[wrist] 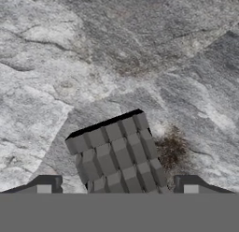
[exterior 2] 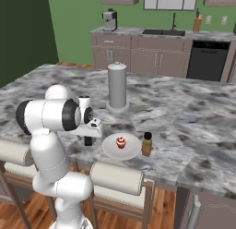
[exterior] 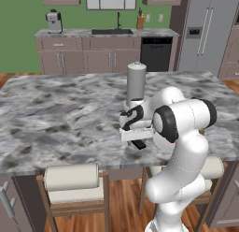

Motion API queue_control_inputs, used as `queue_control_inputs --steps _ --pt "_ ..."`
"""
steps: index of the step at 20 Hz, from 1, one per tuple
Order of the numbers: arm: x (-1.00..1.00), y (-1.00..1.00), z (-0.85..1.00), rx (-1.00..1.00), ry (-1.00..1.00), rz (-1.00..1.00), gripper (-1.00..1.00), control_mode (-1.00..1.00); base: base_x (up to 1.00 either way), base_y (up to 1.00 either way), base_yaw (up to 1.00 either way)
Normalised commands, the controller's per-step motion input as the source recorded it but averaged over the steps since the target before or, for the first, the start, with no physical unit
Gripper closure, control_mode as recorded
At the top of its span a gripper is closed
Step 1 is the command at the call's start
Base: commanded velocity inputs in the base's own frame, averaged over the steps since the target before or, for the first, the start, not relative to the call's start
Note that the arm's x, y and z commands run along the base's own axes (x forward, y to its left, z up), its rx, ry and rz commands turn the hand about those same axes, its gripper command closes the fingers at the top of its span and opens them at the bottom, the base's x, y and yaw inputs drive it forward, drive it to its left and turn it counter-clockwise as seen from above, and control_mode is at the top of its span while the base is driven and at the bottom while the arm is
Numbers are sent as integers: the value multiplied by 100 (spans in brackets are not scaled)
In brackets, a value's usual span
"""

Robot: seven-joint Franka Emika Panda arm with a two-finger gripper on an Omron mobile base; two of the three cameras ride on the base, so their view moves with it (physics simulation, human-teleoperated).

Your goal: Take the cinnamon bottle from the cabinet and place it on the dining table, next to the plate with the cupcake. Then take the chocolate from the dining counter and place it on the cupcake plate.

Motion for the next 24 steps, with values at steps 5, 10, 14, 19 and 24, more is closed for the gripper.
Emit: queue_control_inputs --steps 5,10,14,19,24 --pt "-8 -8 -37 1 2 0 100 -100 0 0 0" --pt "-22 -5 -33 0 5 0 100 -100 0 0 0" --pt "-21 -13 -7 0 -2 0 100 -100 0 0 0" --pt "-31 -16 16 -1 -17 0 100 -100 0 0 0" --pt "-34 -26 33 0 -18 0 100 -100 0 0 0"
